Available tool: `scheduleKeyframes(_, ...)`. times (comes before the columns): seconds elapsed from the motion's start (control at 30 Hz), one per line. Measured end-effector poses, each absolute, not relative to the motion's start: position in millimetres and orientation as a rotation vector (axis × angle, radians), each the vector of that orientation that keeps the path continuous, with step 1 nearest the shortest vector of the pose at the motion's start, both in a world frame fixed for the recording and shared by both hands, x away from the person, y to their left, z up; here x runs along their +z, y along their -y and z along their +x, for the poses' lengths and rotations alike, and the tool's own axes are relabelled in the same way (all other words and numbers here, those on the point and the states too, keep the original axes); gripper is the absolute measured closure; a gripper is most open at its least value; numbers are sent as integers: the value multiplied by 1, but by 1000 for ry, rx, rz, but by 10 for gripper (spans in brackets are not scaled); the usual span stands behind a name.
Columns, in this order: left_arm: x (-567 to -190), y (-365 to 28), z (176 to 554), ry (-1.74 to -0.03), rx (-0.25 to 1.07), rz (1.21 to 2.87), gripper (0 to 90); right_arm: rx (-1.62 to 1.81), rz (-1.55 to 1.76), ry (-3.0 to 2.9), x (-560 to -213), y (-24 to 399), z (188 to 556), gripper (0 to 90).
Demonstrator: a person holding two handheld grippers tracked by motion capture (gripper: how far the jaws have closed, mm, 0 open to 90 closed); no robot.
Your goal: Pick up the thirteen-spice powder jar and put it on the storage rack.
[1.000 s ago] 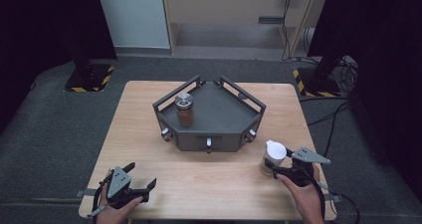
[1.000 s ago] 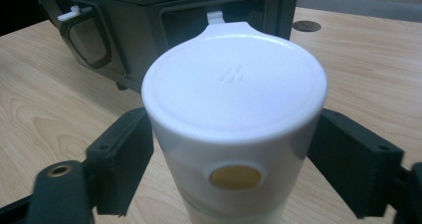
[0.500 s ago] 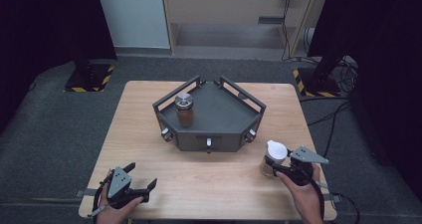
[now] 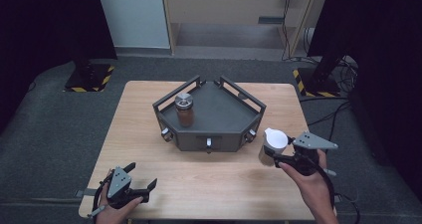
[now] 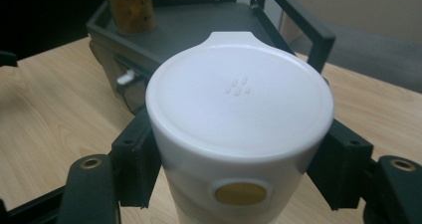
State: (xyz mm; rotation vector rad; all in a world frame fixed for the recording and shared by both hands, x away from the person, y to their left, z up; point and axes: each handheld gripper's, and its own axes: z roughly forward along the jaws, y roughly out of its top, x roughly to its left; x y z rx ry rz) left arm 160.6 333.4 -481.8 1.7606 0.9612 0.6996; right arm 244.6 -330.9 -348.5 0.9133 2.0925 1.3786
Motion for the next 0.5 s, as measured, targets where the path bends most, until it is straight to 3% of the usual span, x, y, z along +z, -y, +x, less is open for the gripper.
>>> scheduleKeyframes(0.5,-482,-332,162,-956,693,1772,30,1427,845,-2091,-281,302,275,312)
